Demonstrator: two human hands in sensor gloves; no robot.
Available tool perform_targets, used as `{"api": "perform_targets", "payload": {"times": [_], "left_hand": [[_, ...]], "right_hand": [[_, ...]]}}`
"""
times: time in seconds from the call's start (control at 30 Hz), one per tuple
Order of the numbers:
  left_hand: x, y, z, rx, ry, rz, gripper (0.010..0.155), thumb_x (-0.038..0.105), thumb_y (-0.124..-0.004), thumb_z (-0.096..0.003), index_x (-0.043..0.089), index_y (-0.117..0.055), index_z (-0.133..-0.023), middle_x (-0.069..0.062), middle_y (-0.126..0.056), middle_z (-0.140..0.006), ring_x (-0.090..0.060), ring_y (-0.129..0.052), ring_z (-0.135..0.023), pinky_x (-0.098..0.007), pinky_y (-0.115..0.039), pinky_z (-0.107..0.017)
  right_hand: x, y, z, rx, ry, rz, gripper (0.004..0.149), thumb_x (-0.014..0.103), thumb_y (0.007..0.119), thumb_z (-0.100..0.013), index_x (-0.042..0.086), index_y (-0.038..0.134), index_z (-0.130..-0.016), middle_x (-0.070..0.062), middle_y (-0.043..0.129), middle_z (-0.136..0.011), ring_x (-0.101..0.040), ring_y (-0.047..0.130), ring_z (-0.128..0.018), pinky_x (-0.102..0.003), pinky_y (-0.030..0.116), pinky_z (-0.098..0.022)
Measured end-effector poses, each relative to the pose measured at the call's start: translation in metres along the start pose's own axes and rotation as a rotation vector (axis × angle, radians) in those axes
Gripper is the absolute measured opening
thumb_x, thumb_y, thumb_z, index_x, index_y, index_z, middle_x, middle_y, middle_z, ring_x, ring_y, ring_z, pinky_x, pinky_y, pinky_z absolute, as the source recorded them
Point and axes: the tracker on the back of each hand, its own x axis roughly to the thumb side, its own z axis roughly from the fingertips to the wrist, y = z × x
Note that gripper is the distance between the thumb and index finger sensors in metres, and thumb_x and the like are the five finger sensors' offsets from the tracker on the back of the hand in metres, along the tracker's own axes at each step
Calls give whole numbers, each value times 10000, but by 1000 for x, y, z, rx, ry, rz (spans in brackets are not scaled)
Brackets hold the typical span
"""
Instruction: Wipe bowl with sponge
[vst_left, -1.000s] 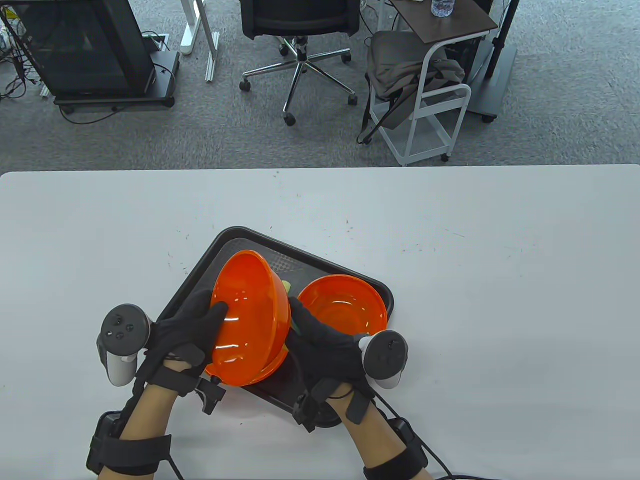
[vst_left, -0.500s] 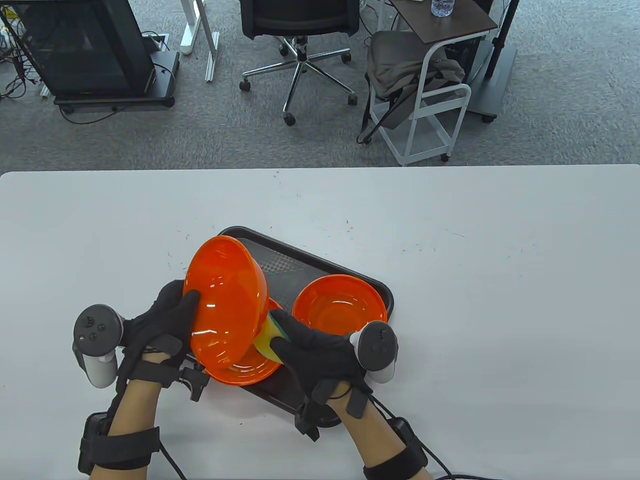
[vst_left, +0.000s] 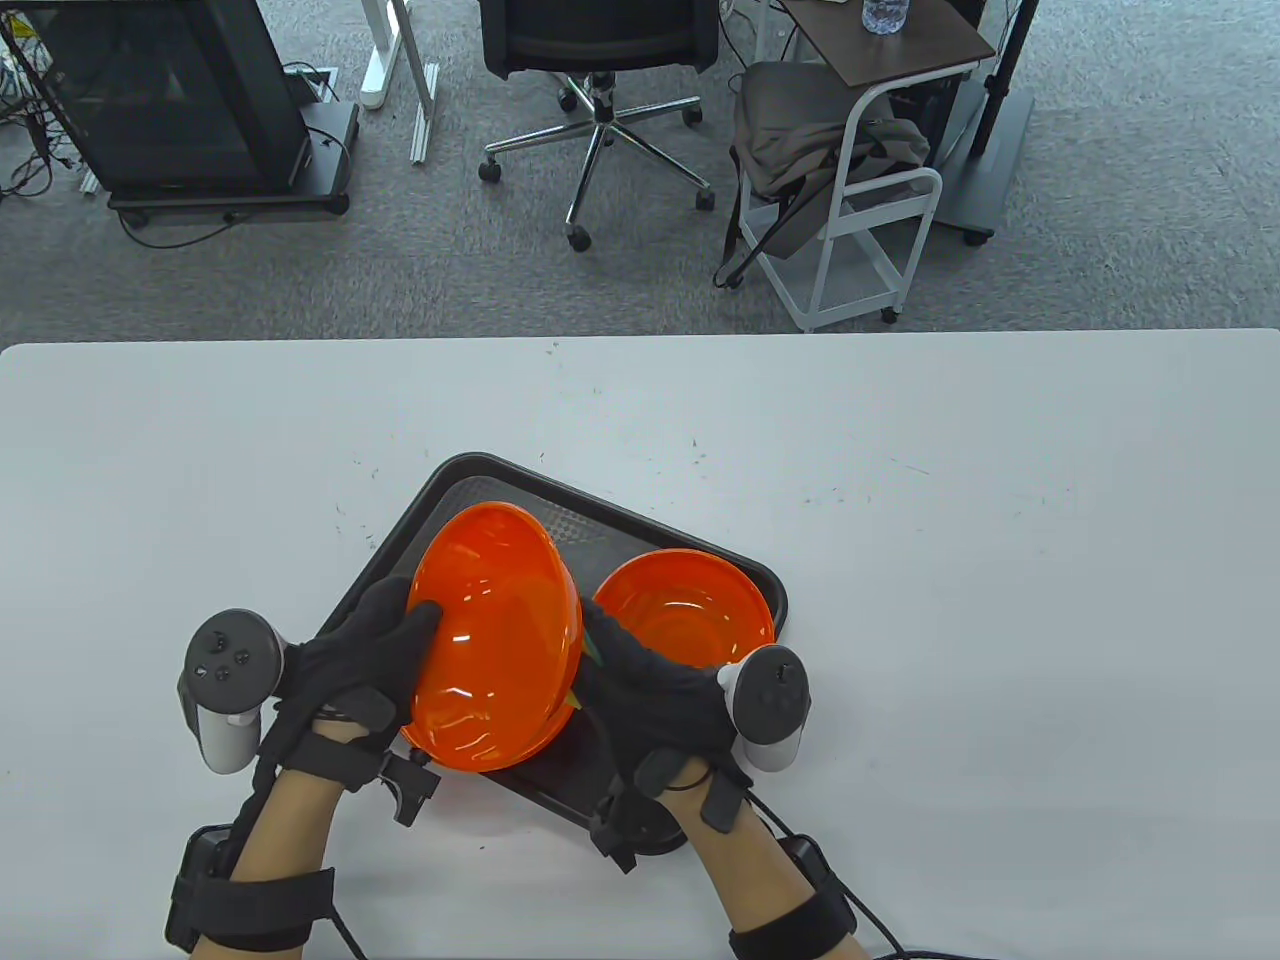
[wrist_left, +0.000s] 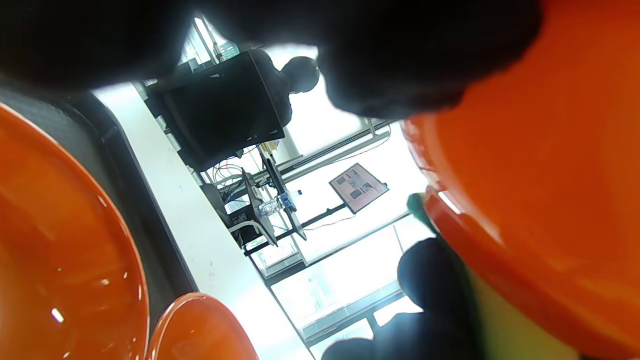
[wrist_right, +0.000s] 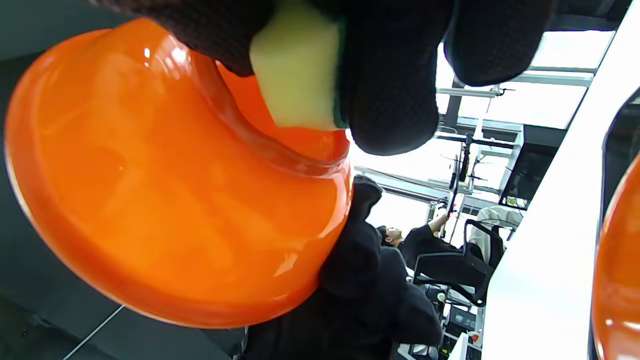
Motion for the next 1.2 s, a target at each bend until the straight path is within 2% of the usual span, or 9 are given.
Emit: {"api": "perform_targets", "payload": {"times": [0.17,0.37,0.47,0.5,0.57,0.77,0.87,0.97,1.2], "left_hand": [[0,10,2,62,6,-17,548,473,-779,-522,74,-723,-893,52,-989,-305,-48,-926,5,-321,-908,-103],[-10,30,3,159,47,-78,546,472,-787,-520,79,-728,-895,48,-988,-304,-54,-925,2,-327,-906,-108],[-12,40,5,216,69,-187,546,468,-793,-516,76,-732,-891,42,-988,-299,-58,-924,7,-330,-904,-104],[-11,43,5,229,79,-272,546,468,-798,-513,77,-738,-888,39,-989,-293,-58,-923,12,-330,-904,-100],[-11,45,5,221,91,-368,544,474,-798,-513,85,-741,-890,45,-988,-293,-52,-923,11,-324,-906,-103],[-16,49,3,212,112,-317,541,466,-807,-507,84,-750,-886,23,-986,-287,-66,-922,11,-337,-903,-106],[-19,57,4,218,157,-376,541,465,-811,-505,83,-751,-884,16,-983,-285,-67,-918,11,-337,-902,-108],[-31,70,5,254,221,-399,542,465,-813,-503,86,-751,-885,12,-982,-284,-68,-918,11,-338,-902,-110],[-69,106,17,389,393,-280,544,456,-818,-503,81,-747,-891,-4,-981,-293,-84,-922,0,-352,-899,-122]], "right_hand": [[-3,2,-1,50,19,-12,515,320,731,-601,26,542,-979,-266,825,-895,-356,983,-660,-633,715,-551],[-2,-2,1,-18,27,43,521,318,731,-603,14,536,-978,-278,819,-890,-360,983,-654,-627,719,-547],[1,-6,2,-66,12,74,520,317,730,-604,22,532,-984,-282,809,-898,-364,979,-658,-627,718,-547],[4,-8,1,-73,-8,103,520,316,731,-606,23,530,-986,-288,803,-900,-368,976,-661,-627,717,-547],[6,-10,2,-65,-8,182,519,318,732,-605,28,534,-987,-285,804,-901,-366,976,-662,-628,717,-547],[2,-13,2,-46,-2,265,519,319,733,-603,33,534,-989,-281,805,-905,-369,979,-660,-631,719,-543],[-2,-17,1,-28,5,310,518,320,733,-603,33,537,-988,-279,808,-905,-371,979,-657,-631,721,-541],[-5,-22,1,-21,12,323,518,320,734,-603,34,539,-988,-280,808,-906,-371,981,-656,-631,721,-541],[-5,-33,2,-43,15,312,518,321,735,-602,35,541,-987,-279,811,-904,-372,981,-654,-630,722,-540]]}}
